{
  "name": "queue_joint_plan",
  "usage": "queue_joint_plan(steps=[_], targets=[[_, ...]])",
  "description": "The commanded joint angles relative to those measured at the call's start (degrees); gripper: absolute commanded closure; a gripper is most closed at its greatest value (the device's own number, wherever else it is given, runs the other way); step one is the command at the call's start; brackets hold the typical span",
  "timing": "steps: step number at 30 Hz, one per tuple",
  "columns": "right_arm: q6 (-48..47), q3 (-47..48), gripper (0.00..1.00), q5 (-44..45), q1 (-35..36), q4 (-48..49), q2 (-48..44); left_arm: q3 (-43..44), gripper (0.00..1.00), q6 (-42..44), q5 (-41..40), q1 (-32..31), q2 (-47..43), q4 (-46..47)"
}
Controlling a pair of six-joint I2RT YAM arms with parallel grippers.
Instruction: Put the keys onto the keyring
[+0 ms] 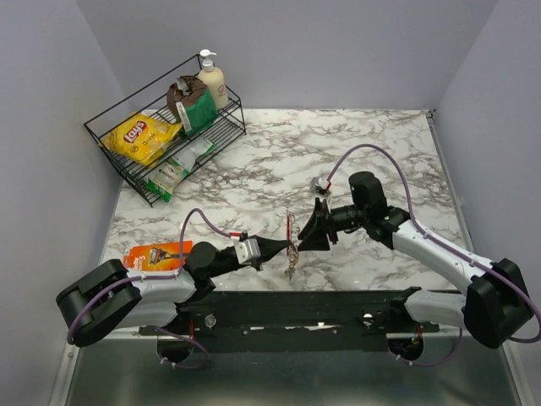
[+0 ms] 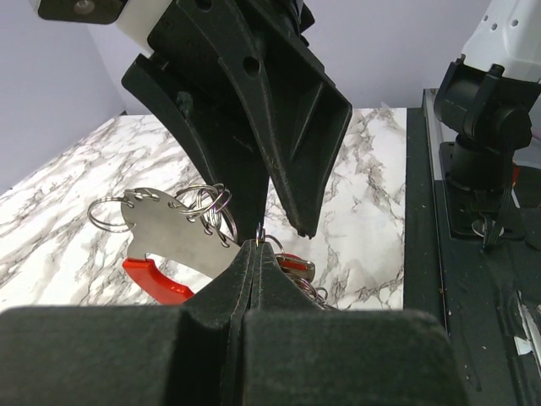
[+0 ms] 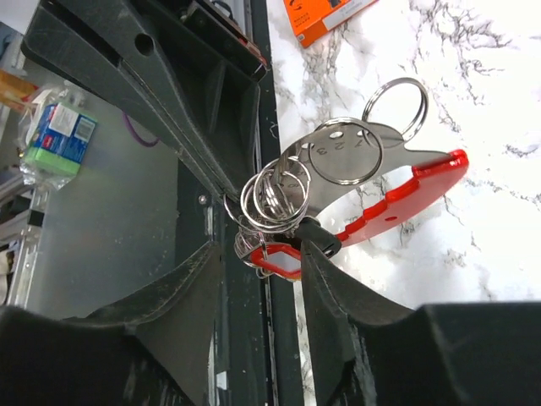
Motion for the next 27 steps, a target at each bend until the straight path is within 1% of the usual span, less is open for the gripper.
queue_joint_plan(steps=[1,3,4,7,8,10,13,15,18,21,24,25,27], targets=[[-1.3,-0.4,0.42,3.3,0.2,-1.9,-3.1,-0.4,1.00,1.4,0.1,-0.3,-1.3,2.8],[-1.7,-0.1,0.29,4.4,0.2,-2.6,-4.8,-0.4,1.00,1.8,0.3,-0.2,-1.5,2.6],[-1.9,0.0,0.27,5.0,0.2,-2.9,-5.5,-0.3,1.00,1.8,0.4,-0.2,-1.6,2.4],[-1.9,0.5,0.26,4.7,0.2,-3.2,-7.2,-0.2,1.00,1.9,0.8,-0.2,-2.1,1.8],[-3.5,0.6,0.26,4.1,0.2,-3.1,-7.6,-0.1,1.00,2.0,1.2,-0.2,-2.3,1.5],[-4.0,1.0,0.26,2.9,0.2,-3.4,-8.5,0.0,1.00,2.1,1.4,-0.2,-2.6,0.9],[-4.8,1.3,0.29,2.9,0.2,-4.1,-9.9,0.3,1.00,2.3,1.4,-0.2,-3.2,-0.1],[-7.6,1.9,0.31,2.2,0.2,-5.1,-10.3,0.3,1.00,2.6,1.6,-0.2,-3.7,-0.7],[-10.1,1.6,0.29,3.0,0.2,-6.2,-12.4,0.4,1.00,2.8,1.6,-0.2,-4.4,-1.7],[-11.3,0.0,0.27,3.7,0.2,-4.9,-14.9,0.5,1.00,3.0,2.1,-0.2,-5.0,-2.5],[-11.1,-2.9,0.27,2.3,0.2,-1.4,-17.0,0.9,1.00,3.3,2.6,-0.2,-5.4,-3.9],[-11.0,-3.4,0.27,1.3,0.2,0.7,-17.2,1.1,1.00,3.4,3.3,-0.2,-5.6,-5.3],[-11.4,-4.4,0.27,0.9,0.2,1.1,-17.9,2.0,1.00,4.6,4.0,-0.2,-6.7,-7.8]])
